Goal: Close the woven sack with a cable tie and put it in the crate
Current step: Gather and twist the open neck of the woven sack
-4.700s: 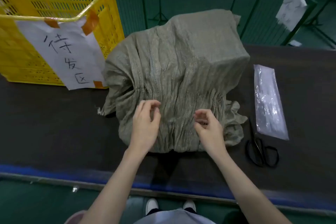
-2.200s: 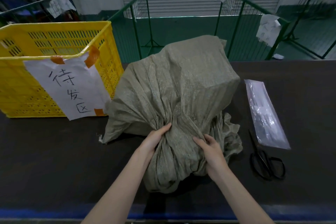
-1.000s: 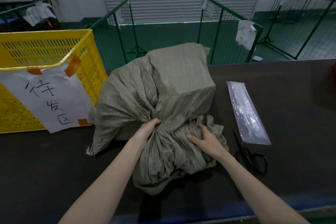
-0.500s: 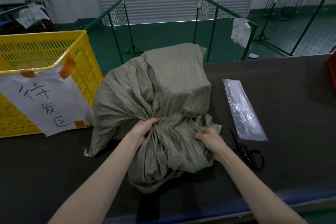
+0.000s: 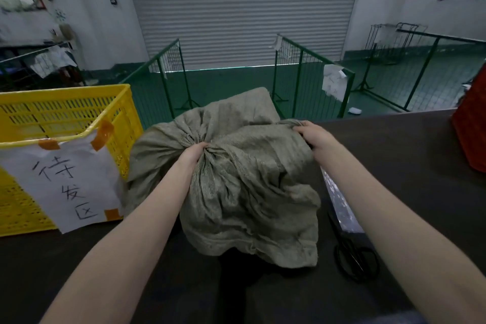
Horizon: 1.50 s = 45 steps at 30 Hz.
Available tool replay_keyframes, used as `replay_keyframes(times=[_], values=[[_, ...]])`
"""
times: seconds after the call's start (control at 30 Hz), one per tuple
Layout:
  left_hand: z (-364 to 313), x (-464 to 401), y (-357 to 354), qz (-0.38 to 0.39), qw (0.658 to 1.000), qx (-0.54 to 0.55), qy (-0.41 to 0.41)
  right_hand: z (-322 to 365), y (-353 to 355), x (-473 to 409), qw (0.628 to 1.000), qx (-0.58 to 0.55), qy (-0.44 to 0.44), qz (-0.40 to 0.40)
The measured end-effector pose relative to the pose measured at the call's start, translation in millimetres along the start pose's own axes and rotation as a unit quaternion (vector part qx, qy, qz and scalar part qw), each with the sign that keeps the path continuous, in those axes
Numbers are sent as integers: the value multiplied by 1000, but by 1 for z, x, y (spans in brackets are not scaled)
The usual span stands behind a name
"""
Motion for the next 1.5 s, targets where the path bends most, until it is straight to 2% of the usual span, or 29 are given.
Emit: replay_keyframes(times=[0.1, 0.23, 0.37, 0.6, 0.77, 0.83, 1.0, 1.1, 1.33, 1.5], values=[[-11, 4, -3, 20, 999, 26, 10, 17, -8, -4, 991, -108, -66, 44], [4, 6, 1, 18, 999, -11, 28, -3, -20, 12, 979, -154, -111, 78], [36, 11, 6, 10, 996, -49, 71, -57, -29, 26, 977, -126, -153, 78], [107, 16, 15, 25, 988, 5, 152, -135, -31, 42, 961, -135, -225, 84], [130, 41, 0, 108, 977, 39, 182, -168, -39, 56, 947, -127, -269, 119], [138, 52, 3, 111, 977, 19, 181, -181, -42, 62, 945, -114, -283, 119], [149, 65, 23, 54, 973, -141, 173, -197, -39, 76, 960, -70, -260, 82], [156, 69, 29, 51, 964, -179, 191, -195, -35, 80, 975, -49, -213, 47], [162, 67, 27, -11, 992, -79, 102, -198, -35, 88, 985, -23, -168, 41], [164, 65, 27, -42, 991, -87, 89, -202, -34, 91, 984, -31, -171, 23]])
Point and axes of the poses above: each hand's wrist, its own x-axis away from the middle knuckle, its own y-axis out of the back of the hand, z = x × y, the point moved 6 cm from there along -x, towards the middle knuckle
